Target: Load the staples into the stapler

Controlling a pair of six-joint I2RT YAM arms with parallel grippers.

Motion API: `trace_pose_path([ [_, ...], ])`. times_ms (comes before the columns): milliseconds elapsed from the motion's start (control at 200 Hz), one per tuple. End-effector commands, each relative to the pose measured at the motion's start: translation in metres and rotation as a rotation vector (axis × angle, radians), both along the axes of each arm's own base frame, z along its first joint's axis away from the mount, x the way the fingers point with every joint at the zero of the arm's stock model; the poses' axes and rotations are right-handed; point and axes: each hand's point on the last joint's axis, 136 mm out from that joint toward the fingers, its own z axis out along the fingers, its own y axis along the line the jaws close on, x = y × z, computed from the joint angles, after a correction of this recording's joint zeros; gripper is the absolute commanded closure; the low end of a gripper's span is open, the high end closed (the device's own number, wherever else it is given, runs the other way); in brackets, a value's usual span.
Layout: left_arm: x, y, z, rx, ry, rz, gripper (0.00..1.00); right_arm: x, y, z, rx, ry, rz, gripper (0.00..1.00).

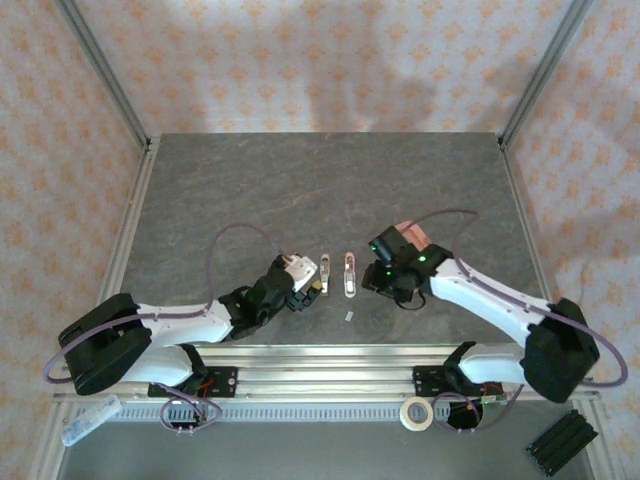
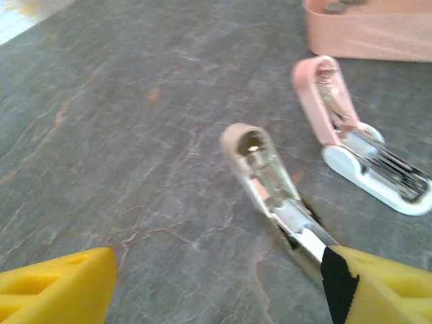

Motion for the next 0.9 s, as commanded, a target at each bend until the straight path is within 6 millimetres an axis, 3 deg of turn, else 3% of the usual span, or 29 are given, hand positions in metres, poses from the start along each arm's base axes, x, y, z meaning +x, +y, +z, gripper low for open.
trace_pose_path([
  [0,0.015,0.021,0.027,-0.169,-0.111,0.180,0.19,-0.002,0.004,-0.006,-0.087,0.037,-0.038,0.46],
  [335,0.010,0.034,0.014,-0.153,-0.110,0.205,0.17,-0.024,0.042,-0.043,-0.182,0.169,0.017,0.49],
  [556,0.007,0.037,0.014,-0.160,-0.105,0.208,0.17,-0.029,0.050,-0.057,-0.219,0.212,0.042,0.57],
  [896,0.007,0.034,0.013,-0.159,-0.104,0.193,0.17,-0.032,0.049,-0.063,-0.244,0.242,0.050,0.66],
])
